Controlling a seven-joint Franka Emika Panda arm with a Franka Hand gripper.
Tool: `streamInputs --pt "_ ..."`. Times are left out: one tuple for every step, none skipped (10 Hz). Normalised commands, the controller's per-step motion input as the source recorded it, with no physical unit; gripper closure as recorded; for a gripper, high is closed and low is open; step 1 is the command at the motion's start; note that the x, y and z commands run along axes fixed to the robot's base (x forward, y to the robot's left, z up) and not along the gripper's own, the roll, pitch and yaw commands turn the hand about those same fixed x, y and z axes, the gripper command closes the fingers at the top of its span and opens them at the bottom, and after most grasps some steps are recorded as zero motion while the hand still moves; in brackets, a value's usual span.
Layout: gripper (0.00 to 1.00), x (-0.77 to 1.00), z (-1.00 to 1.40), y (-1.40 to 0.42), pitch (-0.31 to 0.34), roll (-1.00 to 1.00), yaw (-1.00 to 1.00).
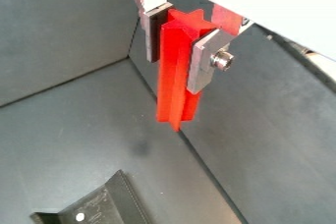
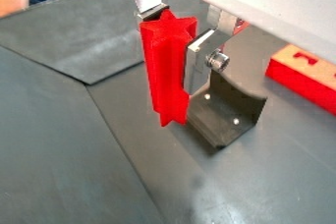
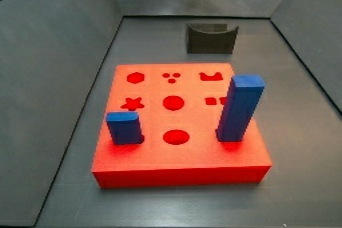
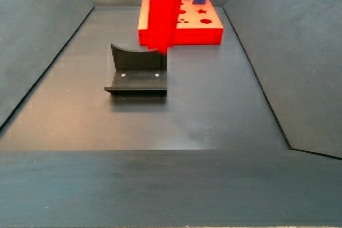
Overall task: Pick up the star object. Move up. Move to above the board. Insert the star object.
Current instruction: Move to above the board.
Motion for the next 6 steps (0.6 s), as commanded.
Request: streamInputs --pt "1.00 0.09 1.00 0.03 0.097 -0.01 -0.04" --pt "1.00 0.07 1.00 0.03 0.102 0.01 -0.03" --pt "1.00 0.06 1.00 0.03 0.105 0.01 -0.02" --pt "1.00 0.05 0.92 0.02 0.111 0.02 -0.01" --pt "1.00 0.03 0.76 0.02 0.110 0.03 0.00" --pt "1.00 0.02 0.54 0.01 0.111 0.03 0.01"
